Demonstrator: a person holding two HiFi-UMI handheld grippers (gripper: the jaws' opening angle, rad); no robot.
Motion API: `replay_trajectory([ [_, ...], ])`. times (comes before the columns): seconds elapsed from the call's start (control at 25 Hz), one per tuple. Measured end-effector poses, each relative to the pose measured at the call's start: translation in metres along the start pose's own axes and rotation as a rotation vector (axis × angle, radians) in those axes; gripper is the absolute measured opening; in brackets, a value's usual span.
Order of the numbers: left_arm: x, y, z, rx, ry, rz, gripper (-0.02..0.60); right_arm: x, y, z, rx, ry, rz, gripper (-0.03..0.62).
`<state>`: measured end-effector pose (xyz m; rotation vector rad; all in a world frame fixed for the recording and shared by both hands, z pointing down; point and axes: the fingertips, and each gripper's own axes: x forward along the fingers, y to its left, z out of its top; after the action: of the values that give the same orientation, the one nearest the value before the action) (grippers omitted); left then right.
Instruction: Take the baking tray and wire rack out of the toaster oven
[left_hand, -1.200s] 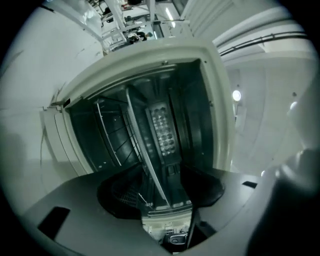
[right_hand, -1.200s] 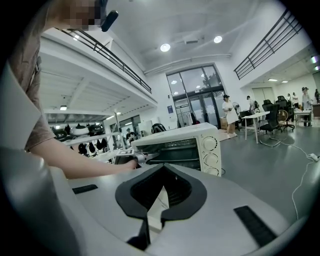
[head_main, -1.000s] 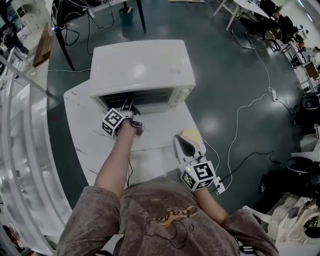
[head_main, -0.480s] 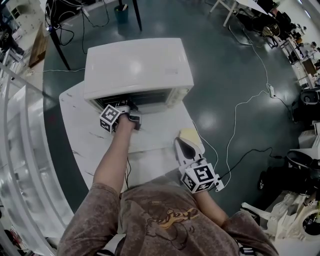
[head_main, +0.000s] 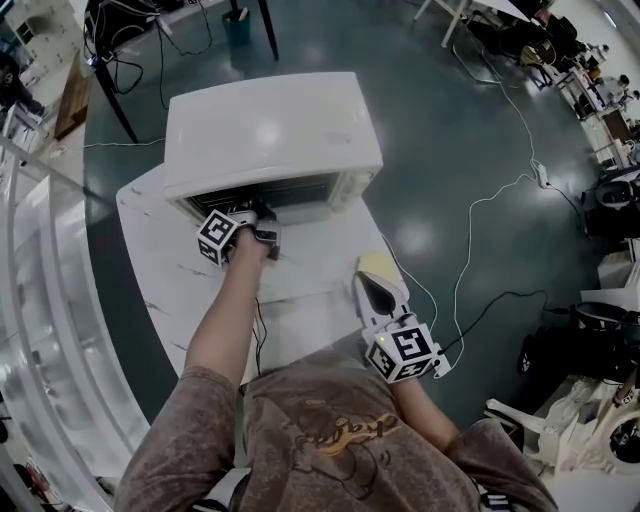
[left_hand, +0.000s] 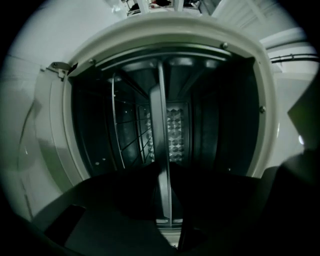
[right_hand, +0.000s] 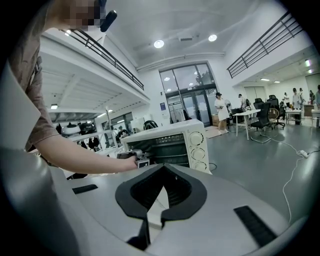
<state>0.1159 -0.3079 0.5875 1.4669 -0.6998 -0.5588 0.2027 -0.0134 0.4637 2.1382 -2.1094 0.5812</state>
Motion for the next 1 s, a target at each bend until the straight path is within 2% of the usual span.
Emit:
replay_trajectory([
  [0.44,-0.04,0.004,-0.016,-0.019,-0.008,0.006,0.074,-0.016,-0.007,0.003,0.021,-0.049,-0.015,-0.006],
  [1.0,-0.084,0.008,-0.038,-0.044,-0.036,0.007,0.069,-0.011,0.0,0.005,-0.002,-0.047,0.058,-0.006],
])
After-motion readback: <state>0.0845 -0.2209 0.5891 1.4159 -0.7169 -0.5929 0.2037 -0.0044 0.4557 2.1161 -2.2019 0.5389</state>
